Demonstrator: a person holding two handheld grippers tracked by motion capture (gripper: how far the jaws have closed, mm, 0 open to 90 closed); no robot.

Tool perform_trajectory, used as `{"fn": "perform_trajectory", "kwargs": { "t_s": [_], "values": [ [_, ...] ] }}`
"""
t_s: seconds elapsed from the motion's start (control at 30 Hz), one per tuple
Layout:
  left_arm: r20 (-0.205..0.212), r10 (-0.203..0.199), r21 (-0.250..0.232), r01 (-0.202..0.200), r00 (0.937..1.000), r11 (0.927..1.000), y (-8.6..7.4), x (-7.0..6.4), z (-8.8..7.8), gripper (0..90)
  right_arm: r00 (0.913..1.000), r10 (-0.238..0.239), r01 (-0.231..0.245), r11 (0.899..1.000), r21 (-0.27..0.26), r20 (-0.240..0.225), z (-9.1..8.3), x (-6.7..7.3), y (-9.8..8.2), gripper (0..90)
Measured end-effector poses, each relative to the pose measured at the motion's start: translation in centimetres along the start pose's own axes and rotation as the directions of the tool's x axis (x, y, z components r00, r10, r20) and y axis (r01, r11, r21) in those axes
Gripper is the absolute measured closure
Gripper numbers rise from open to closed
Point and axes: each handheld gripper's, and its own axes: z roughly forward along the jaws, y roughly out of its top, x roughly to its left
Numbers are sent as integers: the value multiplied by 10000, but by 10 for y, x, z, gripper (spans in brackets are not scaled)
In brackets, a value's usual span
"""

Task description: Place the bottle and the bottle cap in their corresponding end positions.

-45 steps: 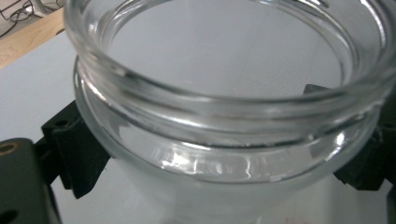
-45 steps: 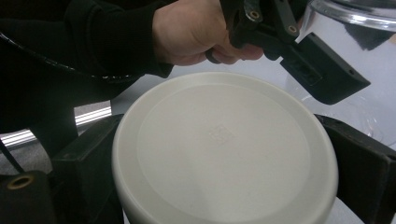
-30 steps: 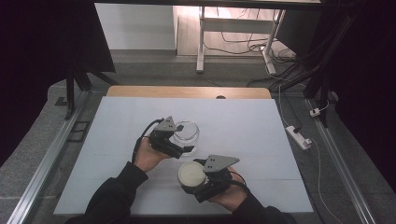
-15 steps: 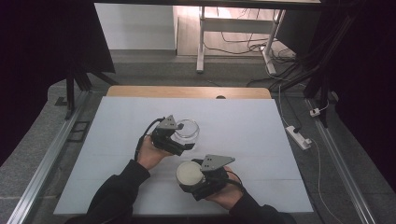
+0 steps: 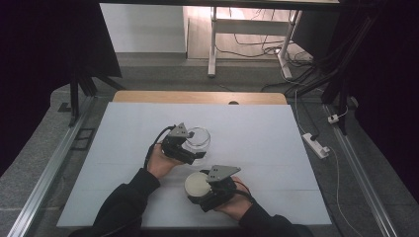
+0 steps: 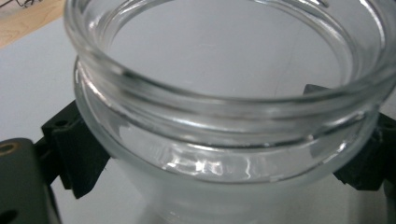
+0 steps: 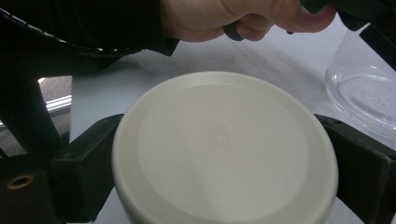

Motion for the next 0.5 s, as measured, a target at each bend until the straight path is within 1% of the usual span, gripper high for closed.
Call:
{"fn": "perform_trajectory", "kwargs": {
  "t_s": [0.13,0.2,0.4,0.47,0.5],
  "values": [
    [-83,-29,85,30,10000,10000,-4,3,4,77,10000,26,-27,9999,141,44,6,-4,-4,73],
    [-90,-97,92,98,9999,9999,-5,4,5,77,10000,36,-38,9996,295,72,9,-7,-6,73],
    [-189,-178,58,179,9997,9998,-8,7,10,77,9997,-8,-4,9986,531,228,16,-14,-11,73],
    [-244,-196,42,197,9995,9998,-9,7,11,77,9997,24,-37,9984,565,234,16,-14,-11,72],
    [-243,-206,36,207,9995,9998,-9,8,12,77,9997,15,-31,9978,668,251,19,-15,-12,72]
  ]
}}
